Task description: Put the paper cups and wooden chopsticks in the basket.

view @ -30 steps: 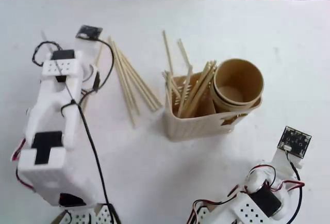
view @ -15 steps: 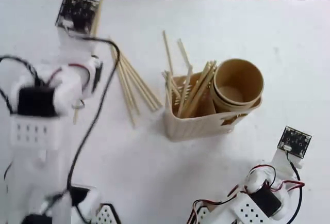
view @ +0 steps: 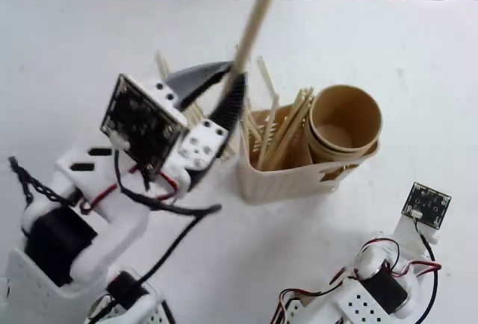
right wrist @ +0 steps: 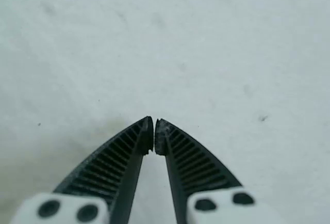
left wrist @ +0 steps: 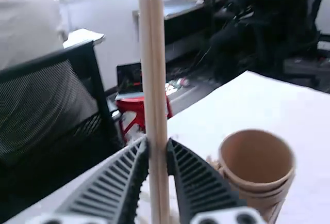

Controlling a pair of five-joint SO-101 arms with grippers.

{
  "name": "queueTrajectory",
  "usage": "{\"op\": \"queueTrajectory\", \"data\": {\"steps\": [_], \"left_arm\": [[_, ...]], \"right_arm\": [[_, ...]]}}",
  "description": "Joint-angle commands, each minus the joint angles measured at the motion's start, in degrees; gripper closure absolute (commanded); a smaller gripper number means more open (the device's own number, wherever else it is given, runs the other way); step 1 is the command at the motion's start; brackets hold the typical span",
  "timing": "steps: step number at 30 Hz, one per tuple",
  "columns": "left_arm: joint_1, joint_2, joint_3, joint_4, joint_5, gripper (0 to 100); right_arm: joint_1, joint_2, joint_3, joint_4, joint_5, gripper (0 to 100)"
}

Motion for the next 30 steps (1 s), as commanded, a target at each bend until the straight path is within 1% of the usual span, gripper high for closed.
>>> {"op": "queueTrajectory", "data": {"steps": [1,3,4,7,11,13,18,22,27,30], "left_arm": [[6.5,-0.9,-0.4,-6.6,0.8,98],[8.8,-0.9,-0.4,-9.1,1.4,98],[9.5,-0.7,-0.3,-9.8,2.8,98],[9.6,1.7,1.2,-12.4,6.8,98],[9.6,5.8,6.5,-19.6,7.2,98],[9.9,6.4,8.6,-21.6,7.3,98],[9.5,6.5,12.7,-23.2,9.3,98],[9.5,6.5,13.2,-23.1,9.4,98],[6.7,6.5,13.1,-22.6,9.7,90],[5.0,6.5,13.3,-22.6,9.7,93]], "right_arm": [[0.4,-0.5,0.5,-0.6,-0.2,97.9],[0.4,-0.5,0.5,-0.6,-0.2,97.9],[0.4,-0.5,0.5,-0.6,-0.2,97.9],[0.4,-0.5,0.5,-0.6,-0.2,97.9],[0.4,-0.5,0.5,-0.6,-0.2,97.9],[0.4,-0.5,0.5,-0.6,-0.2,97.9],[0.4,-0.5,0.5,-0.6,-0.2,97.9],[0.4,-0.5,0.5,-0.6,-0.2,97.9],[0.4,-0.5,0.5,-0.6,-0.2,97.9],[0.4,-0.5,0.5,-0.6,-0.2,97.9]]}}
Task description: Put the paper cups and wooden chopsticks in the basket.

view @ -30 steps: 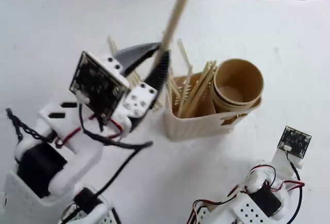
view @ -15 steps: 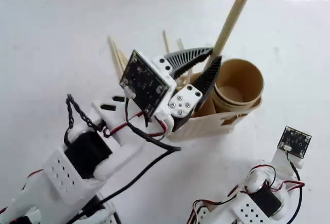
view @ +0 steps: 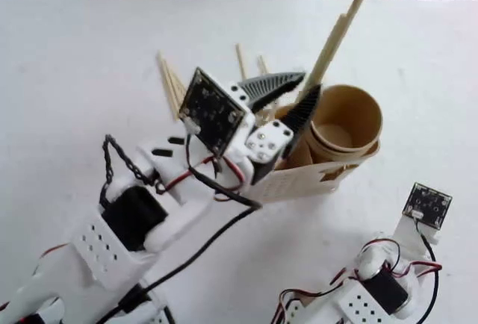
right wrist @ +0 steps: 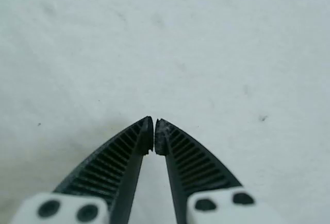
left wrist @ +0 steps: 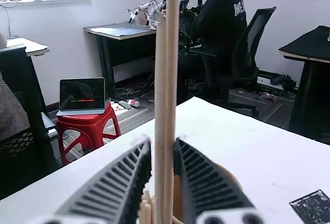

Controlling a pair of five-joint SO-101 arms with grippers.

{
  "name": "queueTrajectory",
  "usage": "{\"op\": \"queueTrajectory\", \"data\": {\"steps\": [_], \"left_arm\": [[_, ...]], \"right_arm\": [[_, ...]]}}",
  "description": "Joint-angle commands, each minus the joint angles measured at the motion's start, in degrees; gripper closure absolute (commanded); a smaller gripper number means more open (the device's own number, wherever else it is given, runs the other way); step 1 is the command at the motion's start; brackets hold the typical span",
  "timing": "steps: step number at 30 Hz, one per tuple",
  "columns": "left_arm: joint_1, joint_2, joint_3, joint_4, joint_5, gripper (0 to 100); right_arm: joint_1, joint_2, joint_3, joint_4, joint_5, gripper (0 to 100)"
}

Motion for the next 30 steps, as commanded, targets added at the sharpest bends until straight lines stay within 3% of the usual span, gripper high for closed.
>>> {"op": "queueTrajectory", "data": {"steps": [1,13,16,19,22,26,30], "left_arm": [[-1.9,0.0,-0.3,-0.8,0.4,93],[-6.1,0.0,-0.6,-0.7,0.1,94],[-14.5,0.4,-0.7,0.0,0.1,94],[-31.0,2.1,0.2,0.0,1.4,94],[-45.8,9.5,1.2,0.0,9.8,94],[-51.4,24.1,1.3,1.0,11.3,94],[-50.2,38.0,0.4,2.1,11.3,94]], "right_arm": [[0.4,-0.5,0.5,-0.6,-0.2,97.9],[0.4,-0.5,0.5,-0.6,-0.2,97.9],[0.4,-0.5,0.5,-0.6,-0.2,97.9],[0.4,-0.5,0.5,-0.6,-0.2,97.9],[0.4,-0.5,0.5,-0.6,-0.2,97.9],[0.4,-0.5,0.5,-0.6,-0.2,97.9],[0.3,-0.5,0.5,-0.6,-0.2,97.9]]}}
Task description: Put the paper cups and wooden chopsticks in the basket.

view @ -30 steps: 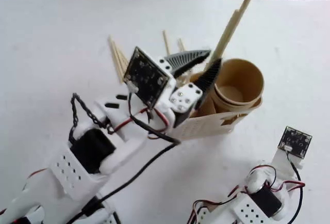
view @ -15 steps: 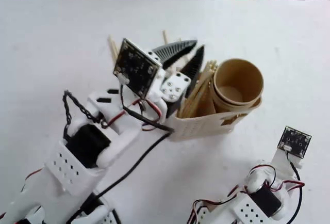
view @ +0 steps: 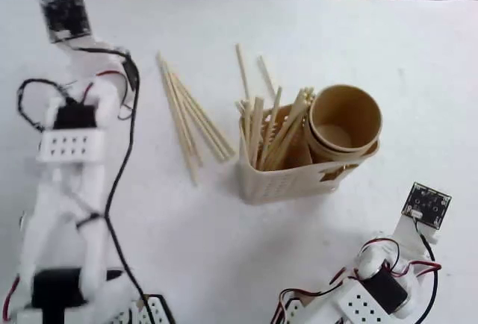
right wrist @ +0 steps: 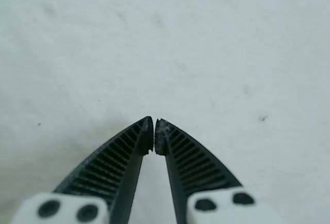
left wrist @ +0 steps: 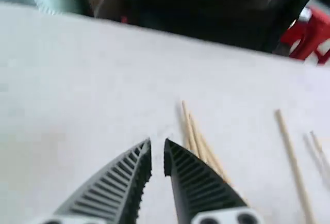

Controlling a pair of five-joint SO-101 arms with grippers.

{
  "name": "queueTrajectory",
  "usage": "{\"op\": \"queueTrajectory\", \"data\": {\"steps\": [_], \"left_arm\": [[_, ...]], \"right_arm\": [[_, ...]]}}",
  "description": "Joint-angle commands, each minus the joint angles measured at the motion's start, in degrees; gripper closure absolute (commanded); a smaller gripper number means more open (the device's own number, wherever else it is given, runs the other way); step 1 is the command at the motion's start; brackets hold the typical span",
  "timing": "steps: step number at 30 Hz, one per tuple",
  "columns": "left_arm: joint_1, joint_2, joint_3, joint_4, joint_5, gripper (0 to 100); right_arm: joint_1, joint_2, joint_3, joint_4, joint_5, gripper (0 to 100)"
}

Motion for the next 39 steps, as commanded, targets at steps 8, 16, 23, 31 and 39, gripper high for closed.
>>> {"op": "queueTrajectory", "data": {"steps": [8,16,23,31,39], "left_arm": [[4.0,24.5,-13.0,8.8,-8.3,90],[13.1,29.0,-18.1,10.6,-6.7,85],[13.8,35.6,-20.9,9.6,-1.5,85],[13.1,43.6,-29.5,17.4,-1.1,85],[10.1,44.3,-30.4,20.7,-1.0,85]], "right_arm": [[0.3,-0.5,0.5,-0.6,-0.2,97.9],[0.3,-0.5,0.5,-0.6,-0.2,97.9],[0.3,-0.5,0.5,-0.6,-0.2,97.9],[0.3,-0.5,0.5,-0.6,-0.2,97.9],[0.3,-0.5,0.5,-0.6,-0.2,97.9]]}}
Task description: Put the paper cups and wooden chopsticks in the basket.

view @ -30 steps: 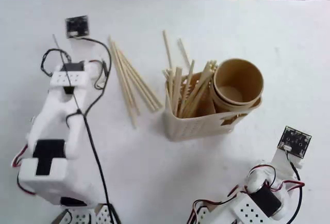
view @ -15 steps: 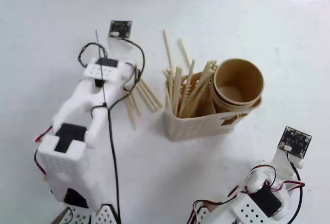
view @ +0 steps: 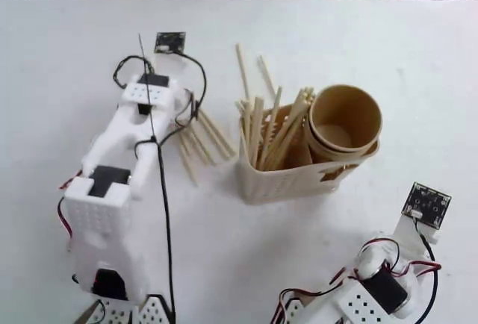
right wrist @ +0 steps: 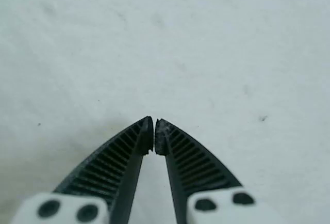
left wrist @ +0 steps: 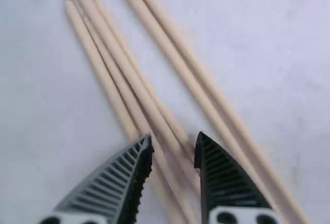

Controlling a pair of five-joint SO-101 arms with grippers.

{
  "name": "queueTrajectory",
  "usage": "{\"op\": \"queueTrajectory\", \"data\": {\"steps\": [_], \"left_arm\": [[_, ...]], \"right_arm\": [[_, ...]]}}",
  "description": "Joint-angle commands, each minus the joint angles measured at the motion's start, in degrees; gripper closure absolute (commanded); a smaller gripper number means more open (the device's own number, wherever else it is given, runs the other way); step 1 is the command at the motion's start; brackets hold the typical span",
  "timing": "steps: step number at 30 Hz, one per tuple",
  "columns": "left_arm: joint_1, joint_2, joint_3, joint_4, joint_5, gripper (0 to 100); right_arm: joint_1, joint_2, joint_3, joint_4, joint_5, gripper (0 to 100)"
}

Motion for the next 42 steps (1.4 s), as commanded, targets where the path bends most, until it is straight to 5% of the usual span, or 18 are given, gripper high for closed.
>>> {"op": "queueTrajectory", "data": {"steps": [1,28,42], "left_arm": [[-1.1,-0.3,-2.0,1.3,0.3,85],[0.2,-1.2,-2.5,2.5,-5.2,98],[-3.0,-36.8,6.0,11.6,-8.4,98]], "right_arm": [[0.3,-0.5,0.5,-0.6,-0.2,97.9],[0.3,-0.5,0.5,-0.6,-0.2,97.9],[0.3,-0.5,0.5,-0.6,-0.2,97.9]]}}
